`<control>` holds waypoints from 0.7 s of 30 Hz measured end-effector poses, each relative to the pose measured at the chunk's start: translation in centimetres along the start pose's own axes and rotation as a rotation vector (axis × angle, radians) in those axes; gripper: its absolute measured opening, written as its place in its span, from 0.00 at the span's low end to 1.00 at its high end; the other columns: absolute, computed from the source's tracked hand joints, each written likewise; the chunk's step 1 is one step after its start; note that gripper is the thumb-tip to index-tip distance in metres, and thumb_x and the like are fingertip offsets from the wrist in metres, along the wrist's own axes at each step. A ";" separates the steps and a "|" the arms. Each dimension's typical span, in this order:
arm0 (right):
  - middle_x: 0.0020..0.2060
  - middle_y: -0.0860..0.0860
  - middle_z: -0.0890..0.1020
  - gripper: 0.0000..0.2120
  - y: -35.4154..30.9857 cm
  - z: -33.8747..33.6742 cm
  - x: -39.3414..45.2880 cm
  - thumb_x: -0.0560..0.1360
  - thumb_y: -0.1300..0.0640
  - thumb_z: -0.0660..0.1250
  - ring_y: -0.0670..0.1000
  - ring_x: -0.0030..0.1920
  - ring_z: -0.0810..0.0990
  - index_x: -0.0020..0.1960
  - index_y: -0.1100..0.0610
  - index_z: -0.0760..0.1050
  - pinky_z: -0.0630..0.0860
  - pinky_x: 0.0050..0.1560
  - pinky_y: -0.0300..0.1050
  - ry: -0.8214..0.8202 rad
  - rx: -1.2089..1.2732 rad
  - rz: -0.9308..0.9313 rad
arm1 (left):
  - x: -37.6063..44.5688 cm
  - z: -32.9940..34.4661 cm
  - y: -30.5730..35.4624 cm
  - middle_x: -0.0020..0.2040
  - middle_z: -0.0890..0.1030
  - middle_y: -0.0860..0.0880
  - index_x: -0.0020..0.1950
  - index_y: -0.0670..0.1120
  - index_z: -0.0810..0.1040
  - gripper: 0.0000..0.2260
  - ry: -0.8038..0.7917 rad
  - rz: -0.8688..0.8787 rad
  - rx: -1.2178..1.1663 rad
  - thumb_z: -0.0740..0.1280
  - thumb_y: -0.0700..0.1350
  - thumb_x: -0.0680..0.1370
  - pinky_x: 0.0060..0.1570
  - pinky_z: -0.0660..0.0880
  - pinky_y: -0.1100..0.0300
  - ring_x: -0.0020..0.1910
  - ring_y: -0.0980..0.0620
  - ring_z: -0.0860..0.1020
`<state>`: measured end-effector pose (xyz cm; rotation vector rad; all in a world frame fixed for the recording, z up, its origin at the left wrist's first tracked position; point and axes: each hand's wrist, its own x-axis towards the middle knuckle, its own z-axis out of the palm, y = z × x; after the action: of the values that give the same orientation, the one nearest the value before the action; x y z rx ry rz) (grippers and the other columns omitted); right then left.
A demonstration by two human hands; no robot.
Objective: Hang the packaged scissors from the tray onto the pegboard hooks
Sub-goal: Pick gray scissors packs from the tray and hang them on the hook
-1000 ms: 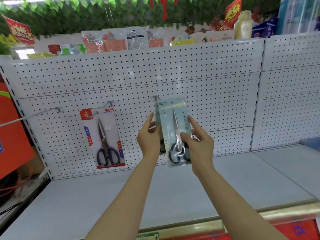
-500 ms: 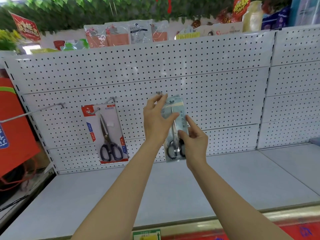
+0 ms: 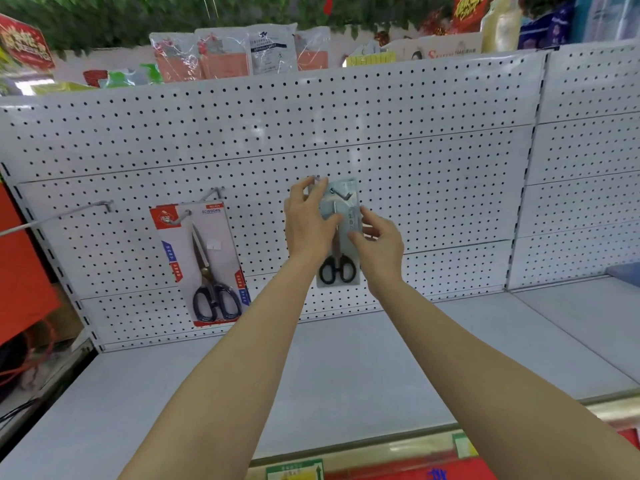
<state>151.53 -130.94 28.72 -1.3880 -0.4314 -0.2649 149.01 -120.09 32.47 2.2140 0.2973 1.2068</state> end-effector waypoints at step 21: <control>0.57 0.58 0.80 0.23 -0.4 -15.5 -8.2 0.74 0.51 0.67 0.59 0.58 0.77 0.64 0.62 0.76 0.71 0.59 0.51 0.063 -0.825 -0.815 | -16.5 -3.8 3.5 0.73 0.67 0.45 0.76 0.44 0.64 0.29 0.119 0.236 0.320 0.63 0.53 0.78 0.72 0.52 0.60 0.73 0.44 0.64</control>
<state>146.19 -146.84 23.54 -1.9293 -0.8860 -1.2572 136.30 -128.90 24.78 2.5098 0.3000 1.5103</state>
